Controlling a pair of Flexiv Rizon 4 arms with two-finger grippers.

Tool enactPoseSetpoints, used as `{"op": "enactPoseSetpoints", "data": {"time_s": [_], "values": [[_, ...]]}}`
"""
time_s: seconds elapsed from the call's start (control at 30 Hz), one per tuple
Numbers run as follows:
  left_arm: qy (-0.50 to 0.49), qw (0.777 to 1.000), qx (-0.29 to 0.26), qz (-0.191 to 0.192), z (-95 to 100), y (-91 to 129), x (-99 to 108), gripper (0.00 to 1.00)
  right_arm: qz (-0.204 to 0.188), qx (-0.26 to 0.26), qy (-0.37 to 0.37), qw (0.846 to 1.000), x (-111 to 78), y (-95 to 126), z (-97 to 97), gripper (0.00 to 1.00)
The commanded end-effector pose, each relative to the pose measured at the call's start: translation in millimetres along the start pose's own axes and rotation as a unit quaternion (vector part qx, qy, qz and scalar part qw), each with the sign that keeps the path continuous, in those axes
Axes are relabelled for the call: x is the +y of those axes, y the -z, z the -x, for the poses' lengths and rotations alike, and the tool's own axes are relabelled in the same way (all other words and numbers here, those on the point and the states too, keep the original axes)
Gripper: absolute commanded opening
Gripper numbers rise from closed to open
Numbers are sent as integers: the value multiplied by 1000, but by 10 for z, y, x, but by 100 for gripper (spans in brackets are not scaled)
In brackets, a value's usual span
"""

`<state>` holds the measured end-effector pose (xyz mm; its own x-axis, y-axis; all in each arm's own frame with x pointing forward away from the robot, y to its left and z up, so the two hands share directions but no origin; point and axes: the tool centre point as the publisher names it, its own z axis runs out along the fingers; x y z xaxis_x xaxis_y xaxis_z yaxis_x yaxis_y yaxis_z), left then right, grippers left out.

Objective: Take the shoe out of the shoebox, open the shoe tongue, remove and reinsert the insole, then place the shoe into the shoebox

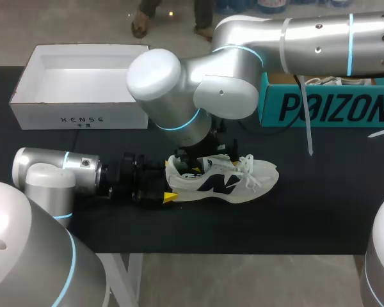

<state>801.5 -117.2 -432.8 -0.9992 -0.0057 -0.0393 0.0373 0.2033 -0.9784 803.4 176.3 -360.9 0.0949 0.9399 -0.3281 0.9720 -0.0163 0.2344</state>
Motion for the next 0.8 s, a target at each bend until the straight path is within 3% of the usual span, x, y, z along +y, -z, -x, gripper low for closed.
{"op": "enactPoseSetpoints", "data": {"time_s": [0.03, 0.43, 0.47, 0.5, 0.53, 0.67, 0.7, 0.8], "values": [[0, 1000, 1, 0, 1, -14, 12, 0, 6, -7, 0, 1000, 24, -27, 9, 100], [0, 1000, 1, 0, 1, -14, 12, 0, 11, -12, -5, 1000, 98, -50, 156, 100], [0, 1000, 1, 0, 1, -14, 12, 0, 10, -11, -4, 1000, 100, -62, 164, 87], [0, 1000, 1, 0, 1, -14, 12, 0, 9, -10, -4, 1000, 102, -68, 166, 62], [0, 1000, 1, 0, 1, -14, 12, 0, 8, -9, -4, 1000, 104, -73, 166, 48], [0, 1000, 1, 0, 1, -14, 12, 0, 4, -4, -3, 1000, 112, -87, 163, 41], [0, 1000, 1, 0, 1, -14, 12, 0, 4, -4, -3, 1000, 123, -91, 174, 32], [0, 1000, 1, 0, 1, -14, 12, 0, 1, 0, -10, 1000, 152, -87, 232, 22]]}}
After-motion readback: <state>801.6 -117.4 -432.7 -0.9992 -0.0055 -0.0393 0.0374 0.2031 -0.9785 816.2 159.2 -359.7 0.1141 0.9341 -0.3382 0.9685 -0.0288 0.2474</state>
